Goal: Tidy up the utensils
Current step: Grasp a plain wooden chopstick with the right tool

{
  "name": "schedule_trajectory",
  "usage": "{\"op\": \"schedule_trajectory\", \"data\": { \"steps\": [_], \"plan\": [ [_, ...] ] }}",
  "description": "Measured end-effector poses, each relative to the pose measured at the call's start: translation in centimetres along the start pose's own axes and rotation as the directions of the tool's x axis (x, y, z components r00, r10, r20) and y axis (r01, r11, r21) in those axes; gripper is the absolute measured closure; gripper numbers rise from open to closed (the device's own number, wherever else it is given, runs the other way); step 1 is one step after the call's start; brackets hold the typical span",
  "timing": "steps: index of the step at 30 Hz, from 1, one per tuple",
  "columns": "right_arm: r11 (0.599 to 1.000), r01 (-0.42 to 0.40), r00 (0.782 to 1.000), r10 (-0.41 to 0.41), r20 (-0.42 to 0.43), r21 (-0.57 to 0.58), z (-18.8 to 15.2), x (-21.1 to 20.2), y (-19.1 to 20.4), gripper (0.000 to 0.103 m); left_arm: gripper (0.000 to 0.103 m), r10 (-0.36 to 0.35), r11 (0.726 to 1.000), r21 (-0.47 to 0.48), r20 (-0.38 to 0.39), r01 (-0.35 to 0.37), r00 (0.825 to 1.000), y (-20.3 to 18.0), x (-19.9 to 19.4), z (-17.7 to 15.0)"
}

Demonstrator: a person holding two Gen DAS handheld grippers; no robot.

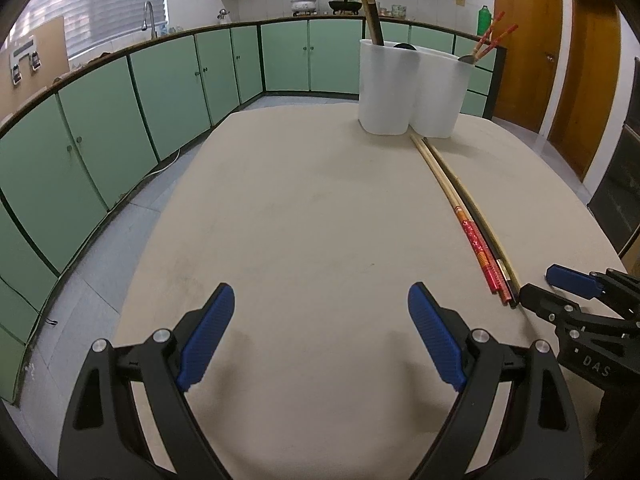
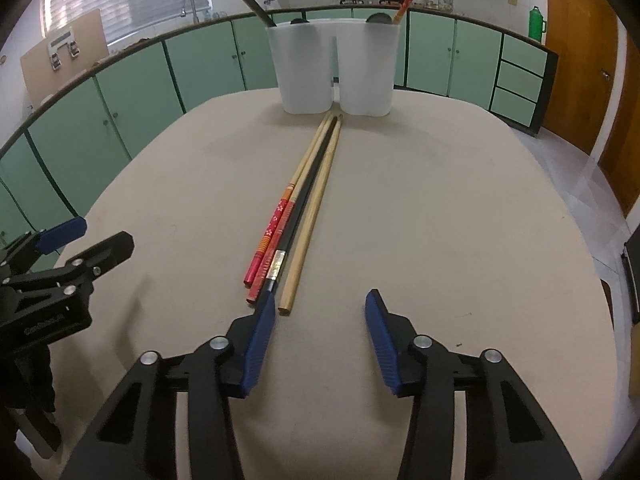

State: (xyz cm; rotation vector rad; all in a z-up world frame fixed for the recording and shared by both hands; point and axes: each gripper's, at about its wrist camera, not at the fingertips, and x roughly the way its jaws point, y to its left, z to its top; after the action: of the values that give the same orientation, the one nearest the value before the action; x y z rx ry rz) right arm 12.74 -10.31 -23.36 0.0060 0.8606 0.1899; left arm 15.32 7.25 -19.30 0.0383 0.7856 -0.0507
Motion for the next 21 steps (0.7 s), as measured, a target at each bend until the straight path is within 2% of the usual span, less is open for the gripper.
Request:
{"op": "schedule_trajectory", "data": {
  "steps": [9, 11, 13, 14, 21],
  "plan": [
    [1.0, 0.004, 1.0, -0.004, -0.005, -0.018, 0.2, 0.3, 0.6, 0.072, 0.017, 0.001, 1.0, -0.003, -0.008, -0.001, 1.0, -0.1, 0.2, 0.0],
    [1.0, 0.005, 1.0, -0.005, -0.007, -0.025, 0.2, 0.4, 0.8, 0.078, 0.017, -0.001, 1.0, -0.006, -0.012, 0.001, 1.0, -0.1, 0.3, 0.0],
    [1.0, 0.0, 1.0, 0.0, -0.007, -0.025, 0.3, 0.5, 0.9, 0.091, 0.017, -0.004, 1.0, -0.007, -0.014, 0.004, 1.0, -0.2, 0.4, 0.1],
    [1.0, -0.007, 1.0, 0.007, -0.009, -0.025, 0.3, 0.5, 0.8, 0.093, 0.017, -0.006, 1.0, -0.005, -0.016, 0.006, 1.0, -0.4, 0.5, 0.1],
    [1.0, -0.019, 1.0, 0.019, -0.003, -0.002, 0.0, 0.1, 0.1, 0.095, 0.017, -0.028, 1.0, 0.012, -0.033, 0.029, 0.999, -1.7, 0.9, 0.0]
  ]
}}
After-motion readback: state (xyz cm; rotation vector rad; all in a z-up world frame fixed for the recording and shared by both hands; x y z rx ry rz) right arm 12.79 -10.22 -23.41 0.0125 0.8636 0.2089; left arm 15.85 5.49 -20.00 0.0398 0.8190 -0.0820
